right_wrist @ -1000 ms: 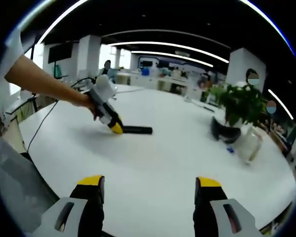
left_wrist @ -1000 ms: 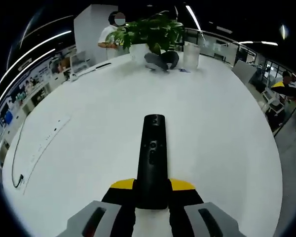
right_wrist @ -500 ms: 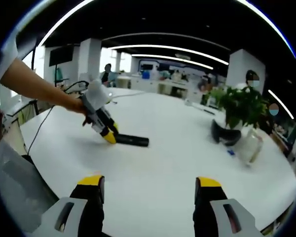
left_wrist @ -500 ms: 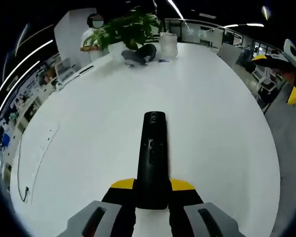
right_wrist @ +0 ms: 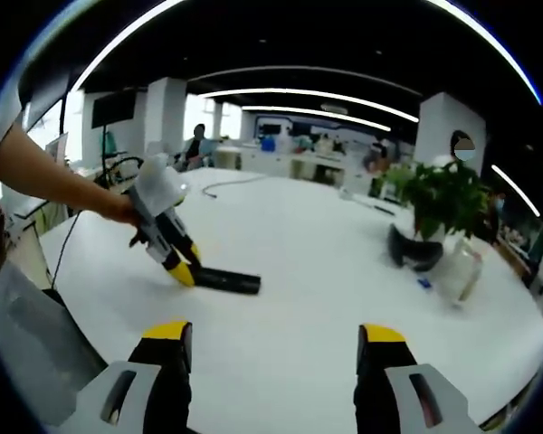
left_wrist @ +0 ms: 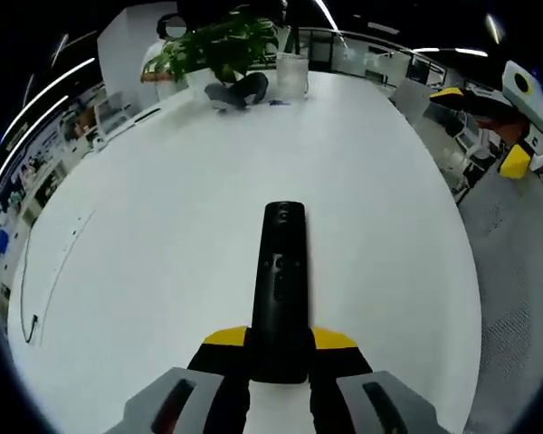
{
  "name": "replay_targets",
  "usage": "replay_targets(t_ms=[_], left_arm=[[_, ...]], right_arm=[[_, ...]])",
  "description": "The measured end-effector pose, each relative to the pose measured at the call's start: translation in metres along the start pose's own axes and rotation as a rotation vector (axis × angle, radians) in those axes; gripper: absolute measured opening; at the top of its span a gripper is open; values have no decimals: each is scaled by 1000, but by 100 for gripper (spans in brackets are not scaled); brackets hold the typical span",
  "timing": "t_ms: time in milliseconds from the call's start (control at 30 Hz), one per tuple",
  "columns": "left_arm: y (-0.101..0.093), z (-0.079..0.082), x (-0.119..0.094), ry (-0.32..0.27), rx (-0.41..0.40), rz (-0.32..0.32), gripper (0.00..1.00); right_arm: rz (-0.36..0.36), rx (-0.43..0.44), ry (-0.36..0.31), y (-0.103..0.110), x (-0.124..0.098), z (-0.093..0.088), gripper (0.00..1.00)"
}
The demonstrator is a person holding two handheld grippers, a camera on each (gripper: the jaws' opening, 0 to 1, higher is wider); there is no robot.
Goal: Press the specified remote control buttons in sequence, fully releasing each button before pressing the next.
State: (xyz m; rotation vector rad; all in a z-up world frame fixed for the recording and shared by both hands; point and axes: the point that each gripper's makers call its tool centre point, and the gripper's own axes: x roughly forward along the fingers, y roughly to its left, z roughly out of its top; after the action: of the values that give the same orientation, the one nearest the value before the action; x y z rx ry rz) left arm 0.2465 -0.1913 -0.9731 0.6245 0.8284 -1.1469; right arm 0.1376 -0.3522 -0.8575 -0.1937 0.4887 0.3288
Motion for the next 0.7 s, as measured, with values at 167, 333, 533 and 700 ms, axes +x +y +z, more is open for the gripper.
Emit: replay_targets(t_ms=[167, 333, 533, 700], left_arm=[[-9, -2, -6, 6, 2, 0, 22], [-18, -3, -10, 12, 2, 4, 22], [-31, -3, -17, 20, -3, -3, 22], [-42, -3, -23, 16, 2, -6, 22]], right_arm=[[0, 2, -16, 0, -2, 3, 73], [-5, 7, -29, -1, -3, 5, 73], [-4, 17, -40, -1, -4, 7, 72], [-3, 17, -54, -1, -6, 9, 71]])
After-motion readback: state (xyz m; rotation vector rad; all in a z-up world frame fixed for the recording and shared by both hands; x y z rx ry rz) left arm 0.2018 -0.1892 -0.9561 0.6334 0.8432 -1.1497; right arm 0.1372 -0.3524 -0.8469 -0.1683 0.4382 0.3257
